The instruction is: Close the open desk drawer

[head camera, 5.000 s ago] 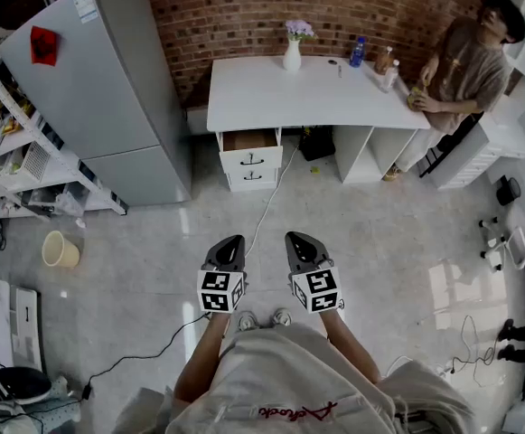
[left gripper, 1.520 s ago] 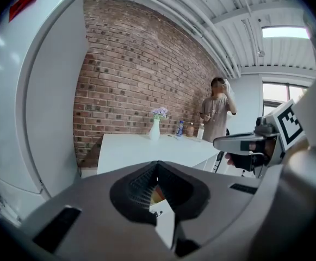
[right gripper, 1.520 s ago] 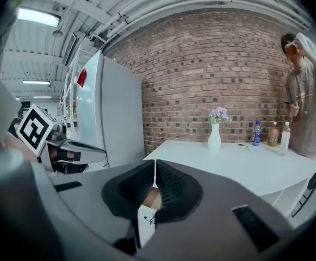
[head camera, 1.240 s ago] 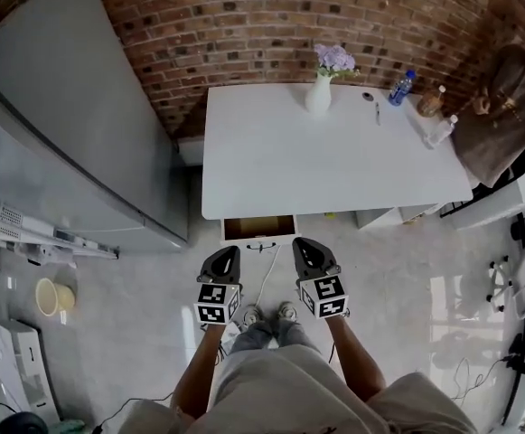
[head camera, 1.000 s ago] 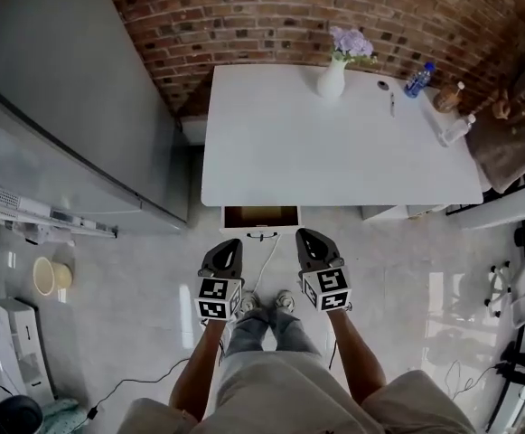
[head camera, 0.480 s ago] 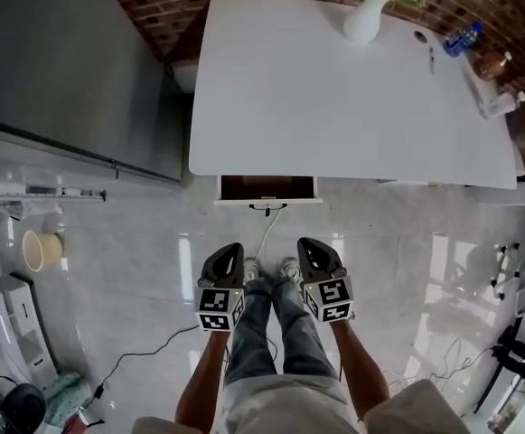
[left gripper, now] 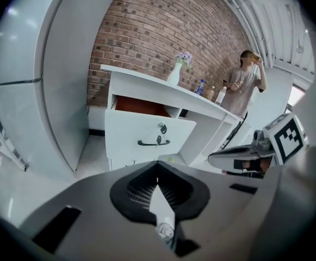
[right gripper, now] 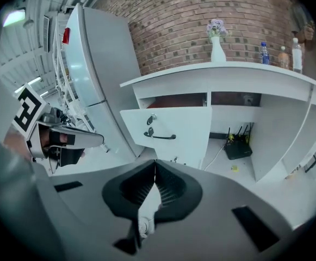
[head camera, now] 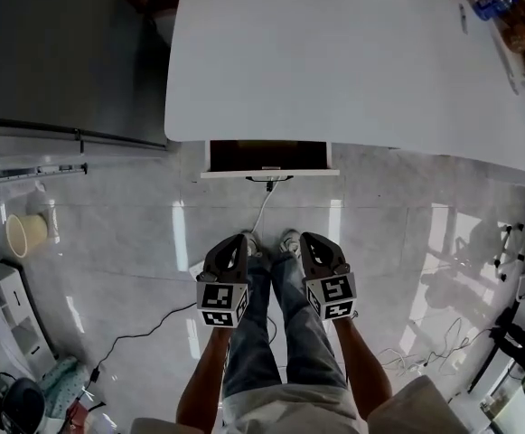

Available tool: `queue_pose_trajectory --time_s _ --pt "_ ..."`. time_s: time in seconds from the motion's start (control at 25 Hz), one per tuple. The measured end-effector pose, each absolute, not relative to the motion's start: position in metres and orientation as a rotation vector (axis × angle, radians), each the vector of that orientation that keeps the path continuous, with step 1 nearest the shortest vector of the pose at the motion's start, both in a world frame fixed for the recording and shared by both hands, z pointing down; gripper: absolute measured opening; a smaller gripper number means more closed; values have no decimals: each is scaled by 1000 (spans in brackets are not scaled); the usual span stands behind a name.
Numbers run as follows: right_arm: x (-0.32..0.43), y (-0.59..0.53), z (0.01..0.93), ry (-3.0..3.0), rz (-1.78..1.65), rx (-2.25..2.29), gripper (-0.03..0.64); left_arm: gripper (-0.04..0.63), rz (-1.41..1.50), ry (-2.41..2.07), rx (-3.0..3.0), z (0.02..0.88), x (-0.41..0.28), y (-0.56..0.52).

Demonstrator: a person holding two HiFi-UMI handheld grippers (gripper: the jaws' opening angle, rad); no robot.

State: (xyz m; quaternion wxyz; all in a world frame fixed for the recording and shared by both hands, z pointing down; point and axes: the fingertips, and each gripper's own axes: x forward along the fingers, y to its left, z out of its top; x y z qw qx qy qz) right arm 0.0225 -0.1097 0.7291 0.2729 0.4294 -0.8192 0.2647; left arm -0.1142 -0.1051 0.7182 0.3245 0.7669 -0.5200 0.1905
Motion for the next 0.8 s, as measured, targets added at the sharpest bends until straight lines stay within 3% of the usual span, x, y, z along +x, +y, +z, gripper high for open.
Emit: queue_pose_trajectory --time_s 0.16,0.32,0.44,0.72,0.76,0.8 --pt "22 -118 735 -2237 915 1235 18 13 383 -1332 1961 732 -114 -108" --pt "23 -133 730 -2315 1392 1325 18 12 -50 -1227 1768 736 -115 -117" --pt "27 -143 733 -2306 1723 1396 18 12 -220 -1215 1638 742 -122 -125" --pt "22 -144 761 -2265 1759 1388 21 16 -258 -1216 1516 771 -122 -127" --pt "20 -143 764 -2265 1765 1373 73 27 -261 -1204 1517 773 -120 -127" --pt "18 -142 766 -2267 1775 1356 169 68 -270 -1184 1516 775 -117 -127"
